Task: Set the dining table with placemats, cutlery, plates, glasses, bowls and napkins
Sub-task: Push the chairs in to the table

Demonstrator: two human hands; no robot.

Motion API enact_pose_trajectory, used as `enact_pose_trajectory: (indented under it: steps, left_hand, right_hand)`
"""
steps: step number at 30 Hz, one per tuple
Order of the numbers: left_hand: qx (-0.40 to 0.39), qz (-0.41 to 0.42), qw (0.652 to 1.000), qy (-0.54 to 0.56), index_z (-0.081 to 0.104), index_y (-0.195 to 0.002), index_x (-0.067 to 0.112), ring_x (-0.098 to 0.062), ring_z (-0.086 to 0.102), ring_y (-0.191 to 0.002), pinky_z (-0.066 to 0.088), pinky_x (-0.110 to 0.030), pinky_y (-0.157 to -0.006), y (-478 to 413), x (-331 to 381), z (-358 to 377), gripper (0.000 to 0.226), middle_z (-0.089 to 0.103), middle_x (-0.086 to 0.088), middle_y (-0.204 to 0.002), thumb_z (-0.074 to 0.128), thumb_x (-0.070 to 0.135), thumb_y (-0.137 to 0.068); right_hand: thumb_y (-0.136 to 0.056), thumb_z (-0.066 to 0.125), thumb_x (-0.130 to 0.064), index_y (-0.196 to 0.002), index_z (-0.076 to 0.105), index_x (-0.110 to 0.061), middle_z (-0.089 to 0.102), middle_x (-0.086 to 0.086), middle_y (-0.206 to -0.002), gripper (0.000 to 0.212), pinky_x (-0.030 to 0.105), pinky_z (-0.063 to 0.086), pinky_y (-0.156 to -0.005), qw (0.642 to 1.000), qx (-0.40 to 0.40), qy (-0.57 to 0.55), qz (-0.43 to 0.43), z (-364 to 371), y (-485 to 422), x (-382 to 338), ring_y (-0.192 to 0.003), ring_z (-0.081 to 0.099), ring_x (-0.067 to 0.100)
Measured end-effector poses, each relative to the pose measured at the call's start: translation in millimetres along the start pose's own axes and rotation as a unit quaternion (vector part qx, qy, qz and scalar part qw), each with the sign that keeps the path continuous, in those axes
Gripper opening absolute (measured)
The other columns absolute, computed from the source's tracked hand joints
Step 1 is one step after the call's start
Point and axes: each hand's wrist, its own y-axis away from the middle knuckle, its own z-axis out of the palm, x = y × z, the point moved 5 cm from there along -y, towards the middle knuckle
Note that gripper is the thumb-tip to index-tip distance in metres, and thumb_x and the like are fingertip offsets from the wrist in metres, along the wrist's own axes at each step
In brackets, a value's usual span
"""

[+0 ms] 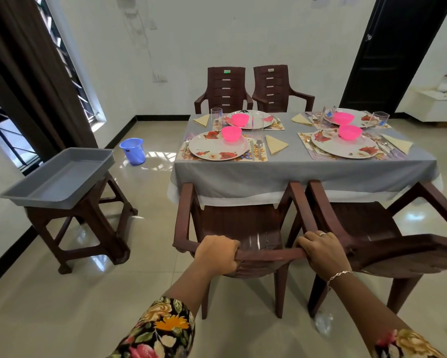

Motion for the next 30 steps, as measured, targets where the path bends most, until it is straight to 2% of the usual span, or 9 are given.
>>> enact_pose_trajectory:
  steps: [10, 14, 18, 20, 21, 23, 25, 27, 30]
  left_hand:
    - [0.004, -0.006, 1.000, -0.004, 0.058, -0.094, 0.015, -0.026, 0.062, -0.087, 0.037, -0.030, -0.066, -0.9, -0.4, -2.0, 0.020, 0.066, -0.004, -0.093, 0.050, 0.028, -0.081]
    - [0.008, -0.013, 1.000, 0.005, 0.058, -0.094, 0.017, -0.024, 0.062, -0.085, 0.044, -0.029, -0.070, -1.7, -2.2, 2.8, 0.019, 0.066, -0.003, -0.092, 0.050, 0.029, -0.081]
    - [0.028, -0.026, 0.999, -0.013, 0.057, -0.099, 0.018, -0.022, 0.061, -0.087, 0.040, -0.026, -0.068, -1.7, -1.0, 7.6, 0.022, 0.066, -0.001, -0.096, 0.050, 0.033, -0.084]
    - [0.057, -0.060, 0.996, -0.017, 0.055, -0.115, 0.018, -0.023, 0.062, -0.093, 0.043, -0.029, -0.076, 2.2, 2.2, 9.2, 0.035, 0.065, -0.002, -0.104, 0.054, 0.033, -0.083]
    - [0.095, -0.077, 0.992, -0.014, 0.052, -0.126, 0.017, -0.025, 0.062, -0.098, 0.045, -0.032, -0.082, 3.8, 4.7, 9.1, 0.050, 0.065, -0.004, -0.108, 0.061, 0.033, -0.079]
    - [0.160, -0.085, 0.984, -0.002, 0.046, -0.135, 0.011, -0.032, 0.059, -0.111, 0.043, -0.047, -0.096, 5.8, 20.1, 11.9, 0.081, 0.063, -0.011, -0.116, 0.078, 0.026, -0.062]
    - [0.245, -0.010, 0.969, 0.022, 0.040, -0.137, 0.010, -0.036, 0.043, -0.129, 0.023, -0.056, -0.111, 9.3, 57.3, 18.7, 0.082, 0.051, -0.016, -0.134, 0.074, 0.016, -0.063]
    - [0.297, 0.089, 0.948, 0.065, 0.036, -0.139, 0.012, -0.036, 0.029, -0.137, 0.010, -0.051, -0.116, 14.7, 105.2, 28.0, 0.070, 0.038, -0.016, -0.145, 0.056, 0.010, -0.072]
    - [0.258, 0.167, 0.945, 0.108, 0.044, -0.134, 0.012, -0.033, 0.030, -0.136, 0.012, -0.044, -0.117, 14.1, 161.0, 64.1, 0.058, 0.043, -0.015, -0.144, 0.045, 0.008, -0.077]
  right_hand:
    - [-0.047, 0.085, -0.009, -0.067, 0.065, -0.020, 0.059, -0.003, -0.061, 0.030, 0.030, 0.041, -0.049, 1.000, 0.026, 0.006, -0.008, 2.5, -0.9, 0.3, -0.053, 0.057, 0.022]
    - [-0.051, 0.083, -0.011, -0.068, 0.065, -0.020, 0.060, -0.003, -0.063, 0.026, 0.029, 0.041, -0.052, 1.000, 0.024, 0.005, -0.001, 5.0, -0.6, 1.4, -0.055, 0.058, 0.023]
    - [-0.053, 0.082, -0.015, -0.072, 0.065, -0.022, 0.062, -0.004, -0.067, 0.026, 0.030, 0.045, -0.056, 1.000, 0.012, 0.005, -0.008, 4.5, 2.4, -0.2, -0.061, 0.059, 0.021]
    - [-0.051, 0.083, -0.017, -0.081, 0.066, -0.023, 0.064, -0.004, -0.077, 0.035, 0.031, 0.047, -0.061, 1.000, 0.002, 0.005, -0.004, 1.8, 3.9, -0.5, -0.072, 0.062, 0.020]
    - [-0.051, 0.083, -0.019, -0.089, 0.066, -0.024, 0.065, -0.002, -0.086, 0.042, 0.033, 0.049, -0.067, 1.000, 0.006, 0.001, 0.005, -0.2, 6.1, 0.2, -0.081, 0.062, 0.021]
    - [-0.056, 0.077, -0.021, -0.113, 0.059, -0.021, 0.063, 0.004, -0.109, 0.060, 0.039, 0.044, -0.088, 0.999, 0.022, -0.017, 0.038, -4.1, 18.4, 2.1, -0.105, 0.056, 0.025]
    - [-0.060, 0.068, -0.016, -0.131, 0.044, -0.020, 0.054, 0.009, -0.130, 0.076, 0.042, 0.025, -0.105, 0.995, 0.037, -0.027, 0.085, -4.6, 45.0, 5.4, -0.124, 0.040, 0.026]
    - [-0.060, 0.061, -0.011, -0.139, 0.034, -0.020, 0.041, 0.012, -0.143, 0.084, 0.043, 0.014, -0.112, 0.991, 0.035, -0.018, 0.130, -1.4, 80.7, 10.0, -0.134, 0.030, 0.028]
    - [-0.063, 0.044, -0.014, -0.141, 0.029, -0.020, 0.039, 0.012, -0.143, 0.080, 0.040, 0.019, -0.109, 0.987, -0.001, -0.008, 0.162, 9.7, 137.9, 14.1, -0.132, 0.031, 0.029]
